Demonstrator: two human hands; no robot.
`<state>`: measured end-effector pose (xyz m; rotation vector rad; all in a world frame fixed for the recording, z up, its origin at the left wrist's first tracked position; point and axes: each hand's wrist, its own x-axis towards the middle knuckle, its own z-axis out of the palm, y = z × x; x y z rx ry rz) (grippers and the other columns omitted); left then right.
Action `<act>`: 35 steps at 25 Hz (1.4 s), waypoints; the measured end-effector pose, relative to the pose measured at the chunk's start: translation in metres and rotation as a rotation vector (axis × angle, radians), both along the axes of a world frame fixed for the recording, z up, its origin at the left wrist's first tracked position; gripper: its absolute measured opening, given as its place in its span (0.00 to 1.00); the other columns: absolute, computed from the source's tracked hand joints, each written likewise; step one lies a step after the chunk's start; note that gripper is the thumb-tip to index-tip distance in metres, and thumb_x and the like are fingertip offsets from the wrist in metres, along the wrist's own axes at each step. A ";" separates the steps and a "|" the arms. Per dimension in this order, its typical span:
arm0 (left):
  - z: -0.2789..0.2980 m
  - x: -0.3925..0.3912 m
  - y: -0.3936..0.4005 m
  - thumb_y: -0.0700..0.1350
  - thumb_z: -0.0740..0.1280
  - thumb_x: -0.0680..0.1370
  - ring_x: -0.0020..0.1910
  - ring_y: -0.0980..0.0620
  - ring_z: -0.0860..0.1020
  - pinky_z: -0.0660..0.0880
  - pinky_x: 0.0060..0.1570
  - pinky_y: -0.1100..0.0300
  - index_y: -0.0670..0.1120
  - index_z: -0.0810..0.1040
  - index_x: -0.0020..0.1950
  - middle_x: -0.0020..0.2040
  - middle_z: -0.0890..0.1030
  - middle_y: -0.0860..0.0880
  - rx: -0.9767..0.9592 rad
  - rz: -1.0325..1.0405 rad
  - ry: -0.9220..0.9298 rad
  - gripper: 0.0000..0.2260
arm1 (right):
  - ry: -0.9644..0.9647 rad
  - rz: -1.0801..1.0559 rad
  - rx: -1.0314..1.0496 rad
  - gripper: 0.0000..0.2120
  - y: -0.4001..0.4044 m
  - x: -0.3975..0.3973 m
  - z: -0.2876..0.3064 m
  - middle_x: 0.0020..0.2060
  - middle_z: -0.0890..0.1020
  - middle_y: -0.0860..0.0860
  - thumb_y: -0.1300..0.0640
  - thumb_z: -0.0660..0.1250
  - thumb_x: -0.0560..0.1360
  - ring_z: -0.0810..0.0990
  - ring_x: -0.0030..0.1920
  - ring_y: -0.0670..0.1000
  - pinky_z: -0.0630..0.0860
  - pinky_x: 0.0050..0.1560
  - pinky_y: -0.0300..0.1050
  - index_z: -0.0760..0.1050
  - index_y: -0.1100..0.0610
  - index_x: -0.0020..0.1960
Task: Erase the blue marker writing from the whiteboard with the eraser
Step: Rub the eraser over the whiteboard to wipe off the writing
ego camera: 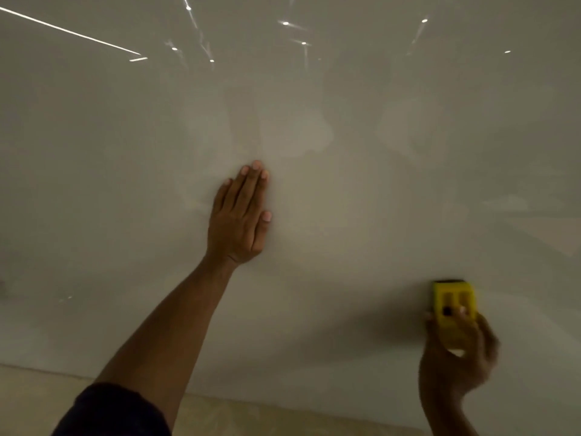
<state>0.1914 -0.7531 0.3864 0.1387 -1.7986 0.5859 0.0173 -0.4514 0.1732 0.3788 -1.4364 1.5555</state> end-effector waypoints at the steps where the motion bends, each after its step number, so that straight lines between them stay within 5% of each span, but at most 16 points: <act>1: 0.000 0.004 -0.005 0.50 0.53 0.87 0.88 0.48 0.53 0.48 0.87 0.53 0.41 0.57 0.87 0.87 0.60 0.43 -0.037 0.007 -0.065 0.29 | 0.055 -0.077 0.056 0.21 0.003 0.009 0.008 0.61 0.82 0.56 0.63 0.84 0.70 0.81 0.57 0.61 0.77 0.60 0.53 0.84 0.59 0.61; 5: 0.006 0.024 -0.014 0.49 0.54 0.88 0.88 0.52 0.52 0.49 0.86 0.54 0.44 0.57 0.88 0.88 0.57 0.48 0.023 0.022 -0.165 0.28 | 0.363 -0.052 0.486 0.14 -0.039 0.053 0.088 0.61 0.86 0.56 0.54 0.81 0.74 0.85 0.53 0.60 0.76 0.50 0.52 0.84 0.48 0.59; 10: -0.034 0.057 -0.025 0.46 0.54 0.88 0.86 0.42 0.59 0.60 0.84 0.41 0.37 0.59 0.86 0.87 0.59 0.40 0.399 0.046 -0.017 0.27 | 0.534 -0.041 0.576 0.08 -0.096 0.072 0.206 0.63 0.85 0.52 0.51 0.79 0.77 0.84 0.53 0.59 0.73 0.48 0.51 0.87 0.46 0.56; 13: -0.044 0.081 -0.039 0.41 0.55 0.85 0.86 0.40 0.59 0.62 0.83 0.41 0.34 0.59 0.86 0.87 0.59 0.39 0.412 -0.007 -0.072 0.28 | 0.598 -0.010 0.610 0.10 -0.129 0.087 0.227 0.62 0.85 0.53 0.54 0.79 0.76 0.84 0.52 0.59 0.73 0.48 0.51 0.87 0.47 0.56; 17: -0.047 0.102 -0.040 0.35 0.59 0.75 0.86 0.40 0.60 0.64 0.82 0.45 0.35 0.59 0.86 0.87 0.60 0.41 0.474 -0.064 -0.094 0.36 | 0.802 0.093 0.765 0.13 -0.164 0.115 0.207 0.61 0.85 0.58 0.63 0.74 0.74 0.85 0.52 0.61 0.76 0.51 0.51 0.88 0.52 0.56; 23: -0.053 0.110 -0.046 0.39 0.57 0.74 0.86 0.40 0.61 0.66 0.80 0.45 0.35 0.61 0.85 0.87 0.60 0.40 0.449 -0.016 -0.125 0.38 | 1.059 0.039 0.976 0.15 -0.154 0.114 0.125 0.57 0.85 0.56 0.61 0.60 0.84 0.82 0.52 0.59 0.77 0.56 0.52 0.85 0.53 0.53; 26: -0.058 0.104 -0.050 0.41 0.57 0.78 0.86 0.37 0.59 0.65 0.82 0.40 0.33 0.60 0.85 0.86 0.59 0.38 0.452 -0.006 -0.137 0.35 | 1.082 -0.016 1.052 0.19 -0.120 0.096 0.093 0.57 0.85 0.54 0.61 0.55 0.86 0.81 0.52 0.57 0.77 0.59 0.52 0.85 0.51 0.53; 30: -0.073 0.090 -0.040 0.52 0.53 0.85 0.87 0.36 0.54 0.57 0.85 0.40 0.32 0.54 0.86 0.87 0.54 0.37 0.551 -0.011 -0.101 0.34 | 1.064 0.021 1.122 0.10 -0.069 0.067 0.040 0.57 0.86 0.53 0.58 0.65 0.83 0.82 0.52 0.56 0.77 0.60 0.51 0.85 0.49 0.53; 35: -0.113 0.080 0.016 0.58 0.54 0.85 0.87 0.43 0.56 0.60 0.84 0.44 0.39 0.55 0.88 0.89 0.54 0.43 0.827 -0.144 -0.025 0.36 | 0.992 0.123 1.405 0.18 -0.010 0.052 0.005 0.48 0.85 0.43 0.58 0.59 0.82 0.84 0.49 0.48 0.75 0.52 0.45 0.83 0.44 0.45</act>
